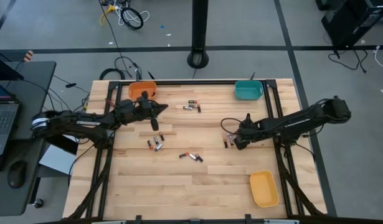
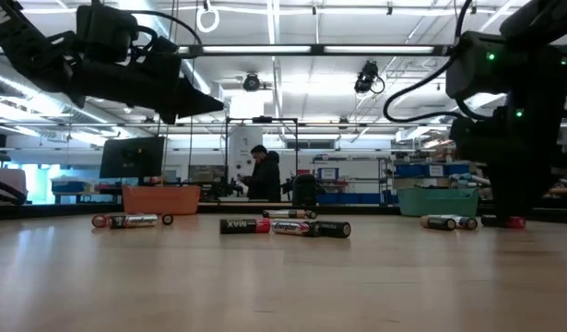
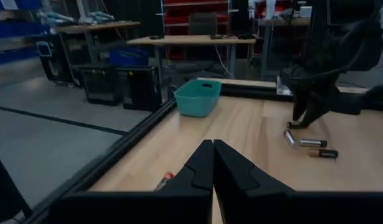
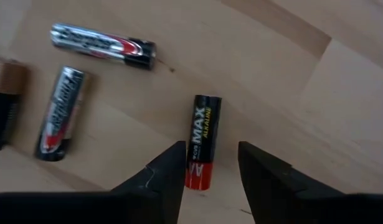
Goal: Sort batteries
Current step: Put the black-red battery into the blue bin
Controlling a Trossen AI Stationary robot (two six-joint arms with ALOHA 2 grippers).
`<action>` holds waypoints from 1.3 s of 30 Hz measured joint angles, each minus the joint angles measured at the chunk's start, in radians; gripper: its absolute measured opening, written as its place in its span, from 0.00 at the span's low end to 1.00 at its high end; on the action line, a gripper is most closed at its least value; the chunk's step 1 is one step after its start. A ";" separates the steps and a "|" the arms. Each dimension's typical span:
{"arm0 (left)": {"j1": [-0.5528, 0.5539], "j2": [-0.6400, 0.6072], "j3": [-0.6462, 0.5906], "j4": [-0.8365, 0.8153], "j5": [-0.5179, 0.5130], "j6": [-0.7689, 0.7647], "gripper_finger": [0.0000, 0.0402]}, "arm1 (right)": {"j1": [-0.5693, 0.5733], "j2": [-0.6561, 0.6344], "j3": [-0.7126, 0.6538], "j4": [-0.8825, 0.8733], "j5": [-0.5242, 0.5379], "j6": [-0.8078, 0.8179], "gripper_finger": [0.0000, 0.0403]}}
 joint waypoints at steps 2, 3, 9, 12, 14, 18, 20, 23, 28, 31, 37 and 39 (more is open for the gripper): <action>0.000 0.026 0.000 -0.001 0.000 -0.005 0.03 | 0.000 0.018 0.000 0.004 0.000 -0.008 0.37; 0.000 0.037 0.000 0.000 0.000 -0.005 0.03 | 0.000 0.025 0.000 0.008 0.001 -0.015 0.37; 0.000 0.114 0.000 0.055 -0.001 -0.006 0.03 | 0.000 0.046 0.003 0.018 0.005 -0.046 0.32; 0.000 0.148 0.000 0.091 -0.001 -0.006 0.03 | 0.000 0.041 0.003 0.019 0.005 -0.052 0.28; 0.000 0.168 0.000 0.113 -0.002 -0.006 0.03 | 0.000 0.036 0.001 0.020 0.004 -0.056 0.25; 0.000 0.190 0.000 0.132 -0.003 -0.006 0.03 | 0.000 0.032 0.001 0.020 0.002 -0.075 0.17; 0.000 0.191 0.000 0.135 -0.003 -0.001 0.03 | 0.000 0.032 0.002 0.018 0.002 -0.082 0.15; 0.000 0.191 0.000 0.151 -0.003 0.014 0.03 | 0.000 0.029 0.011 -0.003 -0.009 -0.092 0.15; 0.000 0.191 0.000 0.164 -0.003 0.019 0.03 | -0.001 0.017 0.112 -0.120 -0.053 -0.098 0.15; 0.000 0.191 0.000 0.165 -0.003 0.020 0.03 | 0.000 0.018 0.200 -0.243 -0.058 -0.113 0.15; 0.000 0.191 0.001 0.172 -0.003 0.023 0.03 | -0.106 0.017 0.397 -0.380 -0.020 -0.178 0.15; 0.000 0.191 0.000 0.173 -0.003 0.028 0.03 | -0.178 0.017 0.437 -0.396 0.017 -0.231 0.15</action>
